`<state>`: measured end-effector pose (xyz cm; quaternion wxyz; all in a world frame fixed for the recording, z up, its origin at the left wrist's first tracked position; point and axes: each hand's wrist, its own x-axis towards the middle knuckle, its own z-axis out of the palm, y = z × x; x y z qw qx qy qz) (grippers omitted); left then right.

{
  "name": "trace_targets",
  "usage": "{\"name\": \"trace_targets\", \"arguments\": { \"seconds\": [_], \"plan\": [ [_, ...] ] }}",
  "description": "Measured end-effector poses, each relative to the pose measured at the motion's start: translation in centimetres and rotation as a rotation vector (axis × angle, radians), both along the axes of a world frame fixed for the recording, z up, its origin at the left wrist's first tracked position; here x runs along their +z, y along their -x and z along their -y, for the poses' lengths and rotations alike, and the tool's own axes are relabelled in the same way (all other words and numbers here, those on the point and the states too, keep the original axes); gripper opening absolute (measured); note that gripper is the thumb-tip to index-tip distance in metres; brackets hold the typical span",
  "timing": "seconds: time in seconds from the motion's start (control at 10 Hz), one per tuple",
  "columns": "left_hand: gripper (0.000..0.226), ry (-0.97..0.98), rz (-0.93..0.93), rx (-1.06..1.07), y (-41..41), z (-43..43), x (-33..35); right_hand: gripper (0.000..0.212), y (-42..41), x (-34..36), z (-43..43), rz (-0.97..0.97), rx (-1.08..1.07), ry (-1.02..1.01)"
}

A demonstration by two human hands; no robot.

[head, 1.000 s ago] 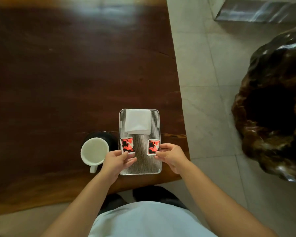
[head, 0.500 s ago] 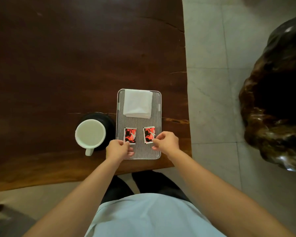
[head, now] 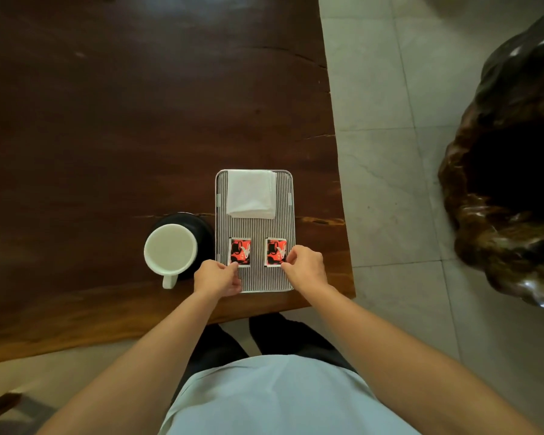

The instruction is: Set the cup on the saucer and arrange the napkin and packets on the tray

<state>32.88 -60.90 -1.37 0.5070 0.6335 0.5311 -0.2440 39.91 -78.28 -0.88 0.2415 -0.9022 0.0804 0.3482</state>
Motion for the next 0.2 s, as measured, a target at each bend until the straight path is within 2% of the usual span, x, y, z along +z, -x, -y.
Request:
{"name": "trace_targets", "arguments": {
  "seconds": [0.2],
  "plan": [
    [0.025,0.053,-0.01,-0.161,-1.4,-0.4,4.4,0.006,-1.3,3.0,0.1,-0.004,0.106,-0.079]
  ]
}}
